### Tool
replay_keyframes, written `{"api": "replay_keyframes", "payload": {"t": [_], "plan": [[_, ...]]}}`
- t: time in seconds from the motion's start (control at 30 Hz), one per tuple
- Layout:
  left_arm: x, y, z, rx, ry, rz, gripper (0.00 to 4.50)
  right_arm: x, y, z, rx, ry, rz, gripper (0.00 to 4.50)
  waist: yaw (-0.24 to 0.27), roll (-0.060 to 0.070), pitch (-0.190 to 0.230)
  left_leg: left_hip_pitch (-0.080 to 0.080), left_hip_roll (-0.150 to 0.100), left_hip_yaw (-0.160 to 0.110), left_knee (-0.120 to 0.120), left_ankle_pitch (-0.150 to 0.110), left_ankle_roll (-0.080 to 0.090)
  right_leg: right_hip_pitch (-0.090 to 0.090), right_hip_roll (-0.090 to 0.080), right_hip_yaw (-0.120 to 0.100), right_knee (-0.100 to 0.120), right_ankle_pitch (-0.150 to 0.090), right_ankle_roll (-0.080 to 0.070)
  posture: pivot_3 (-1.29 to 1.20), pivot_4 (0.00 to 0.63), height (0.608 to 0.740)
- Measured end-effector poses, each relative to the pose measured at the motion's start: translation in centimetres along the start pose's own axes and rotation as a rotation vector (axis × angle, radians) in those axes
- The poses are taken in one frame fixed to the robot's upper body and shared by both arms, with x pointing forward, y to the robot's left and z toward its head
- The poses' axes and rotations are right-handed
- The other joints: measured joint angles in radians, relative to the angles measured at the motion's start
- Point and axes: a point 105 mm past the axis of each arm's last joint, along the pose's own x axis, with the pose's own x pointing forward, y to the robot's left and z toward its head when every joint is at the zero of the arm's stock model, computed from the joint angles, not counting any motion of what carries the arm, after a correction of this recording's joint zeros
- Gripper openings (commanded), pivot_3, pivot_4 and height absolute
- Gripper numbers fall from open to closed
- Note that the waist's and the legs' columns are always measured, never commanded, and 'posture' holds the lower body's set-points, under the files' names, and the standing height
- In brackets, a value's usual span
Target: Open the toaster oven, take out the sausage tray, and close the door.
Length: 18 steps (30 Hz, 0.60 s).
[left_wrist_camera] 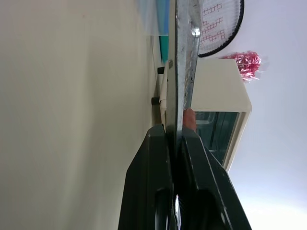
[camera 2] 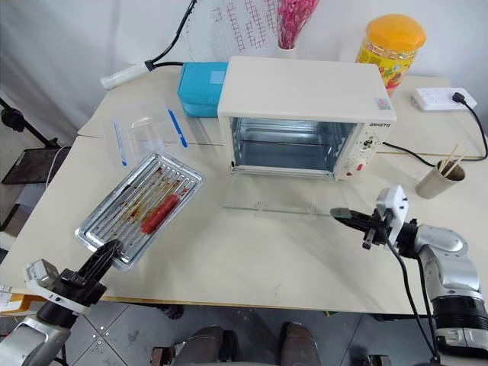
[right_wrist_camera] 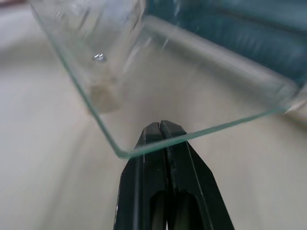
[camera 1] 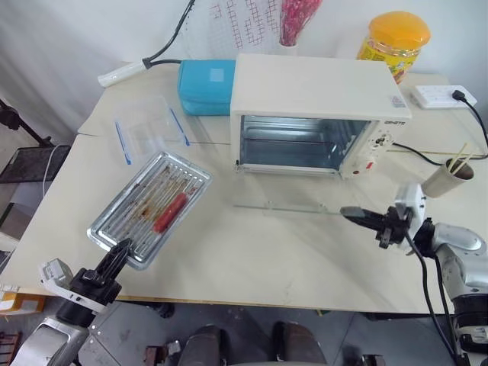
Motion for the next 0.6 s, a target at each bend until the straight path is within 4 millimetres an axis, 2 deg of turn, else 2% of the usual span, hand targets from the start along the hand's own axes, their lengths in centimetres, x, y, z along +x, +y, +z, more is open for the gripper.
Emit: {"api": "replay_keyframes", "payload": {"t": [0.1, 0.2, 0.3, 0.43, 0.53, 0.6], "plan": [[0.5, -0.5, -0.7, 0.01, 0.025, -0.016, 0.1, 0.2, -1.2, 4.6, -0.025, -0.146, -0.068, 0.04, 0.0, 0.0, 0.0, 0.0, 0.0, 0.0, -0.001, -0.001, -0.001, 0.0, 0.001, 0.0, 0.0, 0.0, 0.0, 0.0, 0.15, 0.74], [0.8, -0.7, -0.8, 0.014, 0.027, -0.02, 0.1, 0.3, -1.6, 6.8, -0.032, -0.247, -0.128, 0.04, 0.002, 0.0, 0.0, 0.0, 0.001, 0.0, -0.003, -0.001, -0.001, 0.0, 0.003, 0.0, 0.0, 0.0, 0.0, 0.0, 0.15, 0.74], [0.9, -0.7, -1.0, 0.021, 0.044, -0.017, 0.1, 0.6, -0.9, 6.9, -0.025, -0.283, -0.148, 0.04, 0.003, 0.0, 0.0, -0.001, 0.0, 0.0, -0.005, 0.0, -0.001, -0.001, 0.005, -0.001, 0.001, 0.0, 0.0, 0.0, 0.15, 0.74], [1.2, -0.8, -1.5, 0.043, 0.118, -0.011, 0.1, -0.3, 1.3, 5.6, -0.002, -0.205, -0.121, 0.04, 0.01, 0.0, 0.0, -0.001, -0.003, 0.0, -0.006, -0.001, 0.002, 0.0, 0.005, -0.001, 0.0, 0.0, 0.0, 0.0, 0.15, 0.74], [1.9, -0.6, -1.9, 0.039, 0.187, -0.01, 0.1, -1.8, 1.8, 5.4, 0.021, -0.191, -0.141, 0.63, 0.012, 0.0, 0.0, -0.001, -0.004, 0.001, -0.006, 0.0, 0.003, 0.0, 0.005, 0.0, -0.001, 0.0, 0.001, 0.0, 0.15, 0.74], [2.5, -0.5, -2.3, 0.044, 0.258, -0.005, 0.1, -3.1, 2.6, 5.3, -0.007, -0.147, -0.139, 1.34, 0.018, 0.0, 0.0, 0.0, -0.004, 0.0, -0.006, 0.0, 0.003, 0.0, 0.005, 0.0, 0.0, 0.0, 0.001, 0.0, 0.15, 0.74]]}}
